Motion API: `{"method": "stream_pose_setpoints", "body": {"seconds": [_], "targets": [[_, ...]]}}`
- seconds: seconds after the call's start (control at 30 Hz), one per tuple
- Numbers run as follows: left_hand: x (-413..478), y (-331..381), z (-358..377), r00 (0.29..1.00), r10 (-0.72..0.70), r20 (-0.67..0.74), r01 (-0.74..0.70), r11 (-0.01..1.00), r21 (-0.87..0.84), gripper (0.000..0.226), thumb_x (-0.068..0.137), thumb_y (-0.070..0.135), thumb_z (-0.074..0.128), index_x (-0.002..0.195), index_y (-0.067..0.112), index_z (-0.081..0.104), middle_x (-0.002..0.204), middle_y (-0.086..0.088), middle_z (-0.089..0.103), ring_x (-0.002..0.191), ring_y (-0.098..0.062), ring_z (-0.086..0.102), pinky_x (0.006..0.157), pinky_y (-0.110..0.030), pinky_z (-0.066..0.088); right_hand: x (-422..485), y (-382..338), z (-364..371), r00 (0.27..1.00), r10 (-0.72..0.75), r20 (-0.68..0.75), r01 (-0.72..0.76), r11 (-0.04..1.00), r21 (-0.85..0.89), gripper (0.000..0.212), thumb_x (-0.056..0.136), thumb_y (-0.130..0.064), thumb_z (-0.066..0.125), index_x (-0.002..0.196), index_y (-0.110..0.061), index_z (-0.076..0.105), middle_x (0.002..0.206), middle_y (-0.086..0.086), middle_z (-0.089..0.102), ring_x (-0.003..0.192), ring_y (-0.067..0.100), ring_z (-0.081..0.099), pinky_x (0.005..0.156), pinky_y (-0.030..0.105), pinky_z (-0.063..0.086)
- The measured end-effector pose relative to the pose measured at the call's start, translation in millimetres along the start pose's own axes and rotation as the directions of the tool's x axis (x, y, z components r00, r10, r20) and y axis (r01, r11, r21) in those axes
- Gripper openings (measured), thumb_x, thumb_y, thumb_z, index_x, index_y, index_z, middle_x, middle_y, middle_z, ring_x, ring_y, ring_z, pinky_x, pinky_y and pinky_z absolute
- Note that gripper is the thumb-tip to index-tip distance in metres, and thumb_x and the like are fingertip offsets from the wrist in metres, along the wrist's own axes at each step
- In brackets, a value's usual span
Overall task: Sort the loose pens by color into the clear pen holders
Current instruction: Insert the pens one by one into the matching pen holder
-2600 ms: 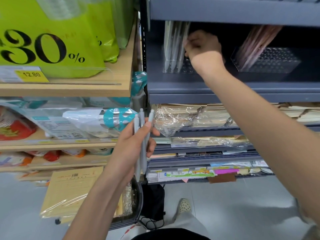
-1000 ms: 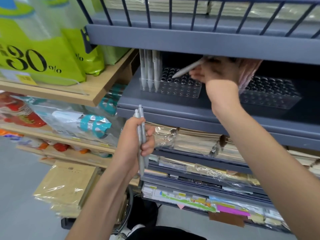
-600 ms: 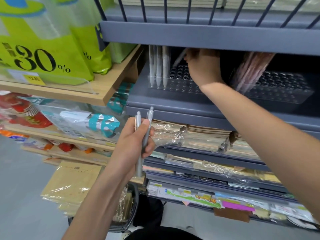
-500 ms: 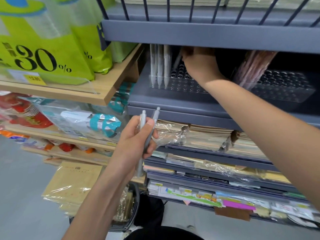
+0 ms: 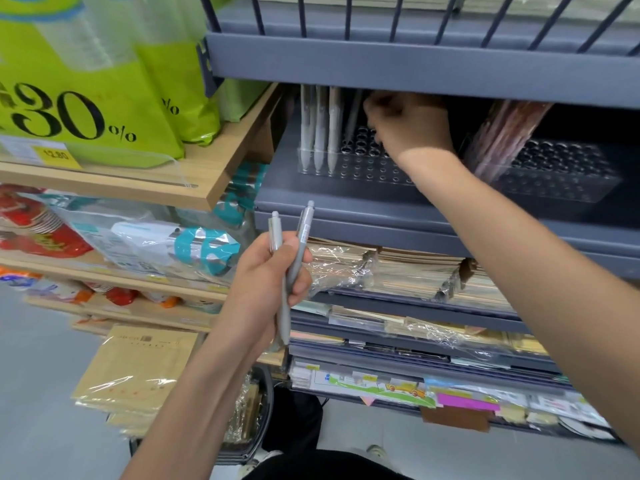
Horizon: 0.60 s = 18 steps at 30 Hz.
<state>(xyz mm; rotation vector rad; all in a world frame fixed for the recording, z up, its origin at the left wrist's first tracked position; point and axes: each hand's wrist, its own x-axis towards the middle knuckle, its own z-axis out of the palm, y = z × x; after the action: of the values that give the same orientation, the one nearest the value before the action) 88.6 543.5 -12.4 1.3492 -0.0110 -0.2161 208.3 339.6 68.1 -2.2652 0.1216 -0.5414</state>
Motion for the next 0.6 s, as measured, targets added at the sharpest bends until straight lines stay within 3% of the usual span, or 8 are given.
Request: {"method": "stream_pose_setpoints", "body": {"seconds": [0.07,0.17,0.3,0.4,0.5,0.6], "targets": [[1.0,-0.3,3.3,0.999,0.036,0.009,-0.036,0.999,0.003,0.018,0.107,0.012,0.039,0.096,0.004,0.050,0.058,-0.002,0.054,0.046,-0.013,0.042,0.042,-0.021,0.036,-25.4,-1.7,-4.0,0.979,-0.038,0.202,0.022,0.997,0.077,0.027,0.091,-0.039,0.062,0.078,-0.016,0.070,0.063,-0.007,0.068,0.049,-0.003,0.051,0.061,0.027,0.044],[4.1,-2.2,9.0,0.998,0.065,0.008,-0.065,0.998,-0.011,0.013,0.107,0.011,0.039,0.101,0.004,0.048,0.064,0.001,0.061,0.046,-0.012,0.044,0.042,-0.020,0.037,-63.4,-5.2,-9.2,0.863,-0.063,0.501,0.016,0.995,0.096,0.037,0.083,-0.055,0.067,0.071,-0.020,0.075,0.060,-0.012,0.069,0.050,-0.008,0.053,0.063,0.023,0.039],[7.0,-6.4,13.6,0.996,0.081,0.024,-0.081,0.996,-0.022,0.012,0.106,0.013,0.043,0.096,0.009,0.048,0.079,-0.003,0.068,0.047,-0.015,0.049,0.044,-0.022,0.040,-73.6,-4.6,-11.5,0.846,-0.058,0.530,-0.045,0.983,0.178,0.025,0.078,-0.046,0.078,0.074,-0.021,0.076,0.063,-0.004,0.071,0.049,-0.001,0.050,0.052,0.014,0.039],[6.9,-8.2,14.3,0.995,0.083,0.051,-0.083,0.996,-0.014,0.013,0.105,0.019,0.046,0.095,0.016,0.054,0.086,-0.004,0.072,0.051,-0.017,0.055,0.045,-0.024,0.043,-74.6,-2.2,-14.9,0.825,-0.012,0.566,-0.158,0.955,0.250,0.022,0.081,-0.034,0.079,0.076,-0.013,0.075,0.067,0.002,0.072,0.048,0.007,0.048,0.041,0.017,0.036],[6.9,-7.0,14.6,0.996,0.063,0.056,-0.059,0.996,-0.061,0.018,0.105,0.024,0.046,0.097,0.021,0.062,0.094,-0.009,0.075,0.055,-0.021,0.060,0.046,-0.027,0.046,-75.0,1.0,-17.7,0.825,-0.013,0.565,-0.178,0.943,0.281,0.015,0.087,-0.024,0.073,0.079,-0.011,0.075,0.069,0.003,0.072,0.052,0.008,0.056,0.044,0.020,0.043],[9.6,-3.8,14.5,0.998,0.028,0.064,-0.022,0.996,-0.084,0.024,0.107,0.025,0.042,0.108,0.011,0.061,0.097,-0.012,0.076,0.059,-0.022,0.065,0.049,-0.028,0.050,-74.3,1.6,-15.6,0.884,-0.005,0.467,-0.201,0.898,0.391,0.012,0.092,-0.014,0.065,0.082,-0.012,0.071,0.068,0.001,0.070,0.056,0.013,0.060,0.048,0.023,0.047]]}}
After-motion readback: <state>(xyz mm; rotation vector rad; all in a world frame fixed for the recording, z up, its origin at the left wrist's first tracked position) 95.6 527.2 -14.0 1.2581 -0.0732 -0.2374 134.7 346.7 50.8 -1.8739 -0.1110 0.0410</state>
